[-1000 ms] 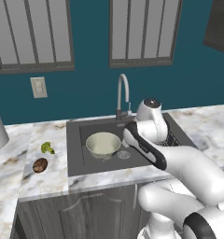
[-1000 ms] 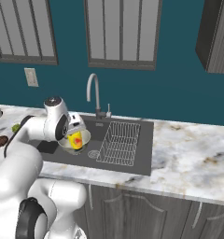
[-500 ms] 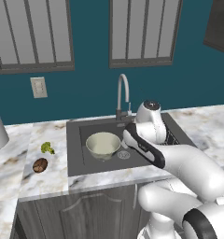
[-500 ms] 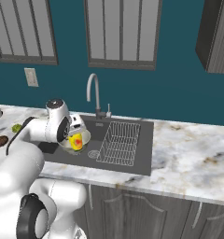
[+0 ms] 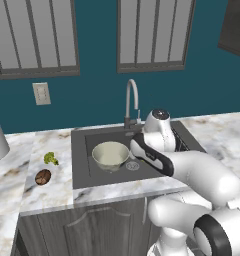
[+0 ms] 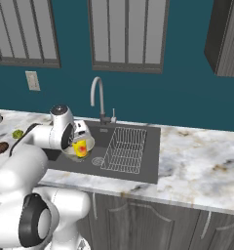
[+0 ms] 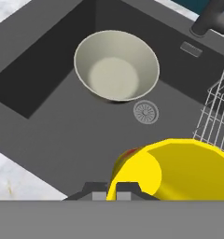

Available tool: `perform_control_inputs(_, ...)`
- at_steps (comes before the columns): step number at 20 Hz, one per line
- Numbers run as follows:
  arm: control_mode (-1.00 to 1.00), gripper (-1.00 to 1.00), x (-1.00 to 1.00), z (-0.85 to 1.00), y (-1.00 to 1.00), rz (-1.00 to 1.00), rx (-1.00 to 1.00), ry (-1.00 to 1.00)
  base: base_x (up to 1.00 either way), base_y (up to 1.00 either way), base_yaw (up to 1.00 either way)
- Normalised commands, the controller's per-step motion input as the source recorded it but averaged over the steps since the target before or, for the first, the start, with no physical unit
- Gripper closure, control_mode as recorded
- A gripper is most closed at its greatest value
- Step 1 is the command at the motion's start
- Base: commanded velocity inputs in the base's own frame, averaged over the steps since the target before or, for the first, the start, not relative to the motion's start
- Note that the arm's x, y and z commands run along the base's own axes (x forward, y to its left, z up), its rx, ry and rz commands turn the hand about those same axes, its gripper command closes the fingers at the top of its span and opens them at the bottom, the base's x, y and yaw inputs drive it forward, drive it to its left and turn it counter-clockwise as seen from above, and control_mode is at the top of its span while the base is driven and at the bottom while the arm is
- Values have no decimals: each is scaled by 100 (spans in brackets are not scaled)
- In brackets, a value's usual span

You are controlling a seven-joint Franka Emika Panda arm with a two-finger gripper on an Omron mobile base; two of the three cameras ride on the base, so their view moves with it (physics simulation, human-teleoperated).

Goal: Remove the broccoli and potato from the sink. Then move the bowl and cup from the counter to the sink for washing.

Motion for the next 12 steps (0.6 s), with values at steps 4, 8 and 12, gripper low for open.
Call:
perform_control_inputs(4,-100,100,13,-6,0,-4,2,1,0,0,0)
perform_control_inputs(8,-100,100,10,-6,0,-7,2,1,0,0,0)
perform_control_inputs(12,-100,100,7,-7,0,-12,1,0,0,0,0)
